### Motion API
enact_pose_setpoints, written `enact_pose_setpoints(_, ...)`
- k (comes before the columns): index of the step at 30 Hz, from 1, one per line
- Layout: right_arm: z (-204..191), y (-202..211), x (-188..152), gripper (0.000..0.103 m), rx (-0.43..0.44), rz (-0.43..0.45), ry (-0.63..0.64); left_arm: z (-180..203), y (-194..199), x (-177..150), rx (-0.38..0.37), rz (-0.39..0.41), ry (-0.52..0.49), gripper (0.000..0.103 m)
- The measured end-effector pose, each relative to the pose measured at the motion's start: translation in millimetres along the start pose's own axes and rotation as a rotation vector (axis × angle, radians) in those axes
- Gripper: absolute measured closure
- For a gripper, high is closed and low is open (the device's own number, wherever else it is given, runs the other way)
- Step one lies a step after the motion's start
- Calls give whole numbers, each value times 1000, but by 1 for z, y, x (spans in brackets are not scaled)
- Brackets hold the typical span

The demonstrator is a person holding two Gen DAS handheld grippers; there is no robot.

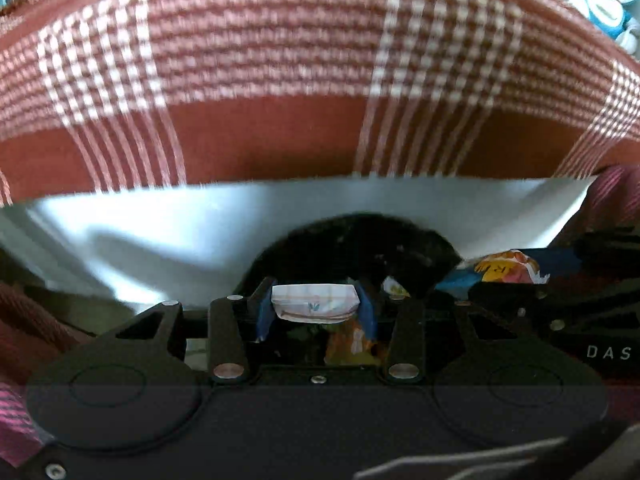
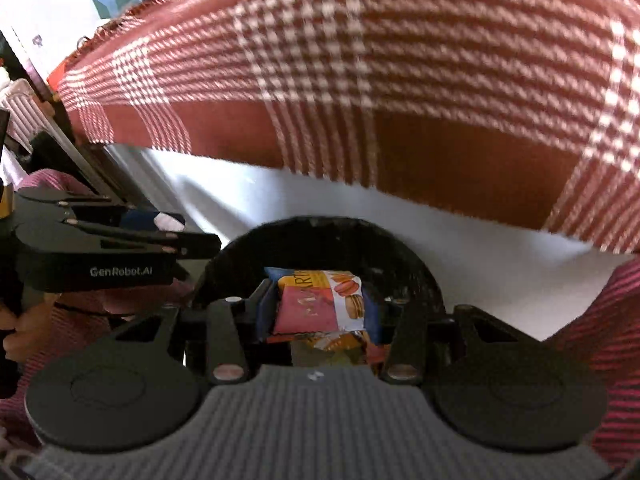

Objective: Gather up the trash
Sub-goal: 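Lower both items into the black trash bag and open both tools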

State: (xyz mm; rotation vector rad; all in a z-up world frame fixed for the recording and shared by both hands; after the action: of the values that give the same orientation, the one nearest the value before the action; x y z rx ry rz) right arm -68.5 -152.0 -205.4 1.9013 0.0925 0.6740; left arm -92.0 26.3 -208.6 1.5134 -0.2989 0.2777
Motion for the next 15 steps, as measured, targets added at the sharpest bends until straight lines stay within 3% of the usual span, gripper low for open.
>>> enact_pose_setpoints(13,1,-7,-4,50,4,-29,-14,3,-18,-13,15,-57,-31,62)
enact_pose_setpoints(15,0,-7,-4,42,5,-26,-17,3,-19,-14,16,-61,-33,59)
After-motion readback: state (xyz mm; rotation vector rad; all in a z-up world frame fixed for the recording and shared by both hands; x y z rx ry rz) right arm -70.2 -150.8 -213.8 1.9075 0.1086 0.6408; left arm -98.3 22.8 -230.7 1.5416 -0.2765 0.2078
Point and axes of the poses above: each gripper's, at about its wrist camera, not at the fingertips, and y roughly against the way its jaws point, z to its right, x to its top, the point moved 10 cm from there along -y, roughly the way its jaws point, and after that the axes turned 9 degrees about -z, right-handed, at the moved point
